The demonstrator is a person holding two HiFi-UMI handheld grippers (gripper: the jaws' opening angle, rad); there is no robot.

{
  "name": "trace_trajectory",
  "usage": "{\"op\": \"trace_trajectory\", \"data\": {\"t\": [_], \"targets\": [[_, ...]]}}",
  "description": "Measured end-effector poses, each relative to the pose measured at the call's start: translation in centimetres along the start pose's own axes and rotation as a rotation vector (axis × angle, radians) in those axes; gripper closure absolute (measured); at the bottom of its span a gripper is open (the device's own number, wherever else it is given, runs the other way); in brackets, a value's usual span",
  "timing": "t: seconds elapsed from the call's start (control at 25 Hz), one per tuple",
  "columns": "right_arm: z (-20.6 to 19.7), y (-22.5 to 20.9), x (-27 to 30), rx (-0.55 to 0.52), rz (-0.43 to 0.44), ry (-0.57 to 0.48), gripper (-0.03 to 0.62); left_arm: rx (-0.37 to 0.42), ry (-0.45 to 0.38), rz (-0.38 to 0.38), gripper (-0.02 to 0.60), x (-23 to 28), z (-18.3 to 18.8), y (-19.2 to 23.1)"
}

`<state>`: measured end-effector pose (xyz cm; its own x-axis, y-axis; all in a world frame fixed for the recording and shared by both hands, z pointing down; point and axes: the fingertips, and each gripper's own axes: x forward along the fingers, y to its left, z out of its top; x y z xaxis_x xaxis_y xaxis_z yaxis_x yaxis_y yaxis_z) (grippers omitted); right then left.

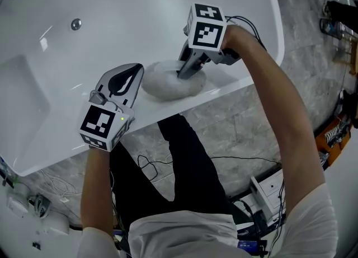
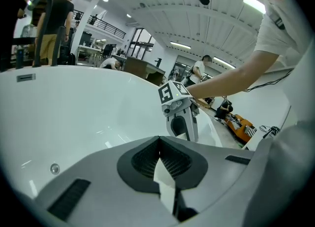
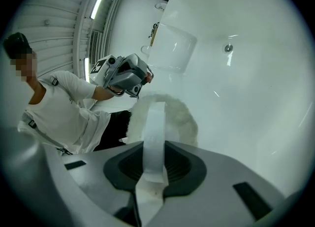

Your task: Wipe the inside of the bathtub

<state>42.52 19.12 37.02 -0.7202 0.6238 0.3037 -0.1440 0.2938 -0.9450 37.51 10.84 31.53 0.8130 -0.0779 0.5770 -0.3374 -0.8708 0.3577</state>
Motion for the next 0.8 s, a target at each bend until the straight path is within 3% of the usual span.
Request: {"op": "trace_trajectory", "data": {"t": [0.52,0.8], "targets": [[-5.8,-0.9,-4.4,0.035,0.005,0.057,0.5,-0.019,-0.016,-0.078,0.569,5.9,1.9,-3.9],[-9.5,-1.5,-7.2,0.055,-0.036,0.07,0.5,-0.018,-0.021,-0.107,0.569,8.2,2.8,-4.8]]}}
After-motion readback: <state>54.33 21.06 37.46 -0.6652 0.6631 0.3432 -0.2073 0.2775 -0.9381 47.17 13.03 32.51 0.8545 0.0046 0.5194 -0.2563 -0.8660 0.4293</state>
